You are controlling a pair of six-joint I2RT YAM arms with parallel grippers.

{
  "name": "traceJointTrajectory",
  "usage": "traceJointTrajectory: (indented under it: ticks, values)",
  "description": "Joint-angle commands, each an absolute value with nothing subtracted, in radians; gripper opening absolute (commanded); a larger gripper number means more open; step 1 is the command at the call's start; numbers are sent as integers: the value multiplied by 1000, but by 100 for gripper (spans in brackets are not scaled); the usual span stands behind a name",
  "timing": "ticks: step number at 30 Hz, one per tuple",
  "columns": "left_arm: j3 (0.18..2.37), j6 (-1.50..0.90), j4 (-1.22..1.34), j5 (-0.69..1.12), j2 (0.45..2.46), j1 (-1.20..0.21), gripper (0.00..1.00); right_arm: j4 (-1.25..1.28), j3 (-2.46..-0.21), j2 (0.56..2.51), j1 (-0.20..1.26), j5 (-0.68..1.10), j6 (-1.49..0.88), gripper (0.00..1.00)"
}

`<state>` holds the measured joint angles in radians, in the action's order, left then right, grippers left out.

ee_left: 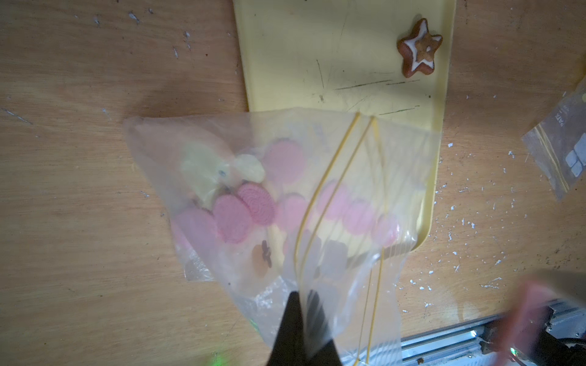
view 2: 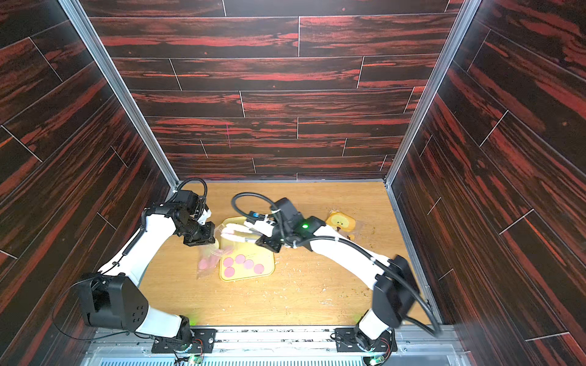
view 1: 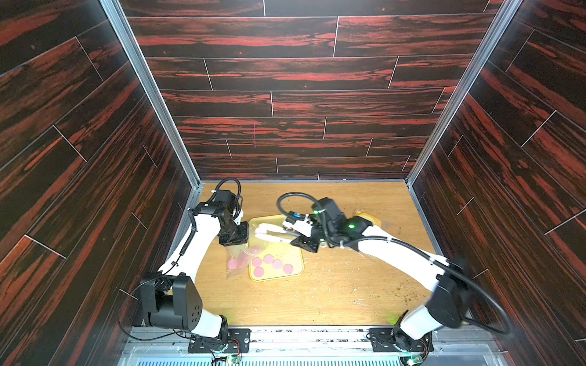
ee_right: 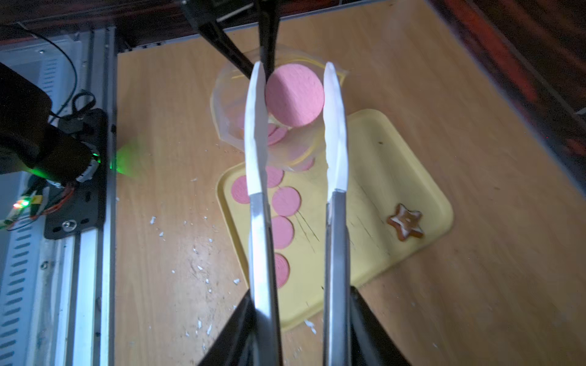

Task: Put the cookies into a resealable bag to prevent moisture
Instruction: Place the cookie in the ziploc bag, then pick up the cookie from the tray.

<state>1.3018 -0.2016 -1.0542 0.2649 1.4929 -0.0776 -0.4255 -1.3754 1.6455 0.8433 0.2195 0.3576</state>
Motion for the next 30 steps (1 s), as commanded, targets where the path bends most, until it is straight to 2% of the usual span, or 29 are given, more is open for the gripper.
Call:
traceJointTrajectory:
  ticks: [1,3,9,17,30]
  values:
    - [1313,-184,-1080,262,1482,-72,0,-416,-1428,1699,841,258,369,53]
    - [1313,-183,-1080,264,1483,-73,0,-404,-1430,1697,842,272,370,56]
    - [1317,-181,-1078,258,1492,-72,0,-375,-1356,1607,816,268,354,56]
    - [1318,-186,-1076,225,1480,-68,0,-421,-1162,1491,725,119,347,54]
    - [1327,-195,-1072,199,1469,-67,0,-473,-1228,1715,867,111,396,54]
